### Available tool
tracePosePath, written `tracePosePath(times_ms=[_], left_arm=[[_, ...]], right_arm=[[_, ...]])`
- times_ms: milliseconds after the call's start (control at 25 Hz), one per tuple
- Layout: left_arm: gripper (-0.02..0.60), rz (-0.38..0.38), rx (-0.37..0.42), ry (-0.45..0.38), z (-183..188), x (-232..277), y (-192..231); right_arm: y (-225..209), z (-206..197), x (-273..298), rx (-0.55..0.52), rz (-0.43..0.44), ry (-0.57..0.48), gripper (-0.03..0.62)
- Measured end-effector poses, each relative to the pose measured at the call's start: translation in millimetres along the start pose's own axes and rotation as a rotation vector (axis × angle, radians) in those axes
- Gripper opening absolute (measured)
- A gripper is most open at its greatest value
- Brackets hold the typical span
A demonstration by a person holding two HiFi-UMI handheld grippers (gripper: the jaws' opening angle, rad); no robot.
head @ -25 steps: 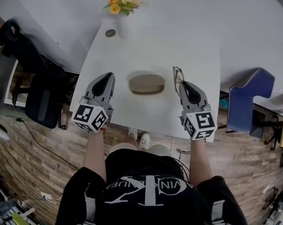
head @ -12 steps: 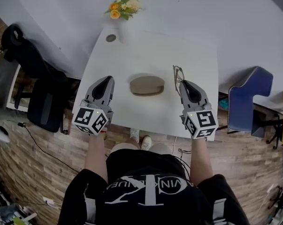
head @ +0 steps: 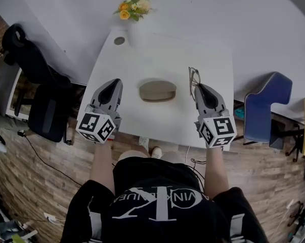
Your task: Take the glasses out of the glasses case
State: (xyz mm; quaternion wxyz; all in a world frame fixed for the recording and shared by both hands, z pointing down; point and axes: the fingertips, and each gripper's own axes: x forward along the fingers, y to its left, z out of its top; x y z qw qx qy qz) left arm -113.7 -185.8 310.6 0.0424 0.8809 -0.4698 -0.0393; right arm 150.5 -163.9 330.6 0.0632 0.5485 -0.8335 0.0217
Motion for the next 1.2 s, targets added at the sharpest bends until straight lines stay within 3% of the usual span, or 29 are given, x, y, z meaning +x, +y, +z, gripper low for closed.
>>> tracePosePath(times_ms=[1200], left_arm=[[0.015,0.021,-0.02,0.014,-13,-11,8]], right_arm=[[6,2,-3,0.002,0.005,-0.011,0.038]])
